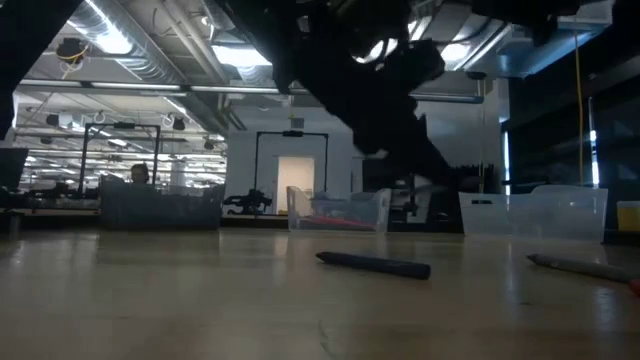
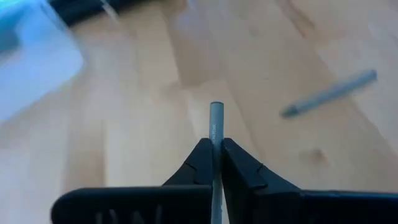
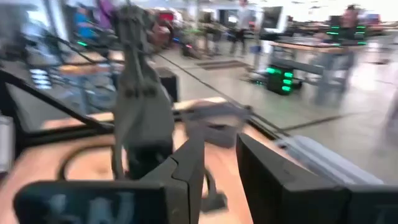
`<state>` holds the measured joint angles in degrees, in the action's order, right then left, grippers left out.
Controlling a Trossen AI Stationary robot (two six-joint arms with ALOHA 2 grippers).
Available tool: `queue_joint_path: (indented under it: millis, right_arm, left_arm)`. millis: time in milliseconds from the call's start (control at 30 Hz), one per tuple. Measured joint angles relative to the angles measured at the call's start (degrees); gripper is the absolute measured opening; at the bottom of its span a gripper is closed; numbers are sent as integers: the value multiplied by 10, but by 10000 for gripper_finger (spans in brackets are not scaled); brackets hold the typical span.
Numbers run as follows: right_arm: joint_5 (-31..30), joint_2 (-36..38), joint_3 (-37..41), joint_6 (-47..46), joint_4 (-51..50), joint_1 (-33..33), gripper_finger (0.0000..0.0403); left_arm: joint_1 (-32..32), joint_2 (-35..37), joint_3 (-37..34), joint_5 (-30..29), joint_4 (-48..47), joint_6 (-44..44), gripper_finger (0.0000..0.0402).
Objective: Sort crayons/erasers/pens/pencils in bins
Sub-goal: Put the left gray crayon into the right transparent bin
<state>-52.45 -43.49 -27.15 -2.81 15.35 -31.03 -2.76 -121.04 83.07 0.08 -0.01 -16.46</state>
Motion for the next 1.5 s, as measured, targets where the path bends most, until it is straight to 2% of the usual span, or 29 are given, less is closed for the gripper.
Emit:
queue_joint_path:
  millis: [100,200,400,533,600,833,1033,1167,1367,1500]
  right_arm:
    - [-51,-3,-2,-6,-24,-21,97]
    - [-75,-2,-2,-17,-46,-34,97]
    - [-94,2,-2,-45,-87,-42,97]
    - [-94,2,-2,-72,-115,-42,97]
    - [-94,2,-2,-77,-121,-42,97]
    - [-89,3,-2,-98,-122,-37,97]
    - [-36,-22,-2,-116,-97,-13,97]
    - [2,-49,-2,-88,-51,5,97]
    - [61,-61,-2,-28,18,12,97]
    - [72,-63,-2,-11,33,12,105]
  left_arm:
    - [9,13,1,1,49,12,2]
    - [16,20,1,2,85,21,3]
    - [27,19,-7,19,143,31,2]
    - [40,31,-57,32,198,54,3]
    - [52,43,-85,43,264,66,2]
    - [79,75,-175,132,452,136,4]
    - [80,75,-193,160,524,161,3]
    - [82,75,-193,169,543,164,5]
    - [112,75,-193,219,560,212,3]
    - [128,75,-220,235,636,255,3]
